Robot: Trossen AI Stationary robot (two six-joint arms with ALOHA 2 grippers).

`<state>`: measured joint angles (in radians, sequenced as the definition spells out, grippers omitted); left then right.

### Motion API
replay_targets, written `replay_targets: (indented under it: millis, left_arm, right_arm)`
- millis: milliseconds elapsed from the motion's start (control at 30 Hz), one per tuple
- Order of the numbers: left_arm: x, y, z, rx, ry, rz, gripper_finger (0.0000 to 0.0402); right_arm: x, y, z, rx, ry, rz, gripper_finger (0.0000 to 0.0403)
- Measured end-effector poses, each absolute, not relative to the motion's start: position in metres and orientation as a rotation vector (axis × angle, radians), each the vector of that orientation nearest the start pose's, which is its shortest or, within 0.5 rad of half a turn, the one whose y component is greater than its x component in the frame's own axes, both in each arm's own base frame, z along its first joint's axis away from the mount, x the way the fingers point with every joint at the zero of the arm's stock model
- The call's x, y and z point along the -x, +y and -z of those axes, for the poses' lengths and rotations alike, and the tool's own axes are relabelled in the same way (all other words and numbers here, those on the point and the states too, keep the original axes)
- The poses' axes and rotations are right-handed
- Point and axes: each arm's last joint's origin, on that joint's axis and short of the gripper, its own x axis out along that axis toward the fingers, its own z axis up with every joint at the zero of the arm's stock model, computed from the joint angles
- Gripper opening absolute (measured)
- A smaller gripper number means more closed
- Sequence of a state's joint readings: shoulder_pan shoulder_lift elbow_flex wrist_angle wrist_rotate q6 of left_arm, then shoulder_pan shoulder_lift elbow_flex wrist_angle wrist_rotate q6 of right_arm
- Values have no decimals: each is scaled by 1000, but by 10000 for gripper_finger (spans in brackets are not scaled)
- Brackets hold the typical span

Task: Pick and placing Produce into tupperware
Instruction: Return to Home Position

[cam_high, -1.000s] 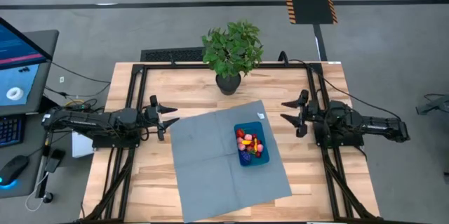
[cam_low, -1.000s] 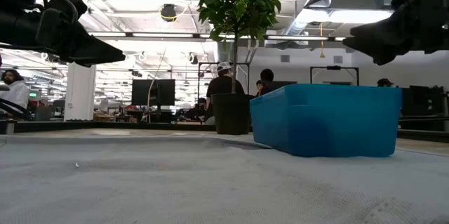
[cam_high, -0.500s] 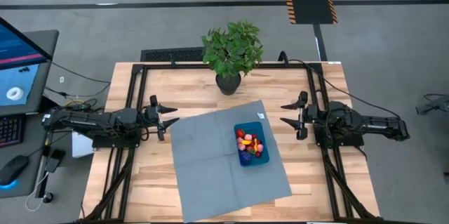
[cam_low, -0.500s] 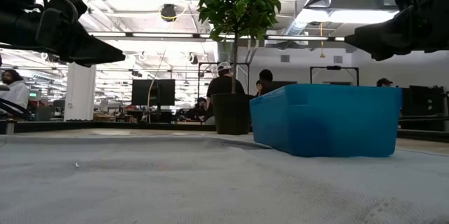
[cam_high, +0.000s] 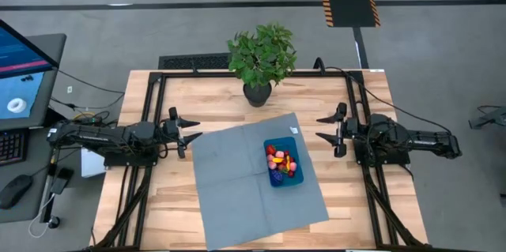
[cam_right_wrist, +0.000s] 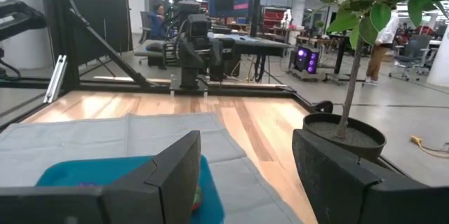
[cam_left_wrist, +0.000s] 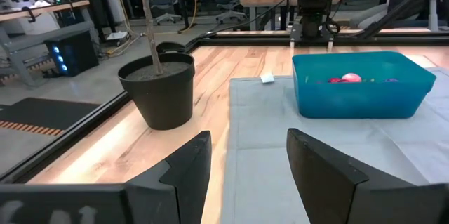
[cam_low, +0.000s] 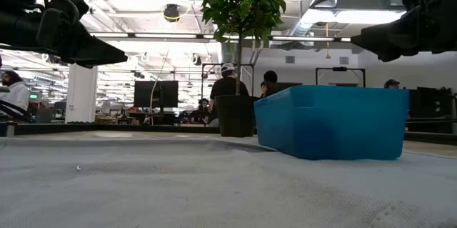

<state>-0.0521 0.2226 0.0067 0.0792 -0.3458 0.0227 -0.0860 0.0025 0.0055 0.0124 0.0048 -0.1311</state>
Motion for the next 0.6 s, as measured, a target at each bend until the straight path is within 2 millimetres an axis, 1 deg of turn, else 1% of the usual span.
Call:
replay_targets:
  millis: [333,433,533,600]
  left_arm:
    - [-108,4,-156,-46,123,-286,178]
    - [-107,4,-158,29,89,-279,178]
    - [-105,3,-161,56,54,-252,178]
    - [-104,2,-163,28,41,-202,178]
  right_arm:
    - [-97,-9,-166,132,-9,91,249]
    - [-97,-9,-166,132,-9,91,249]
    - [-97,-9,-166,132,-9,91,249]
    - [-97,-9,-166,132,-9,92,249]
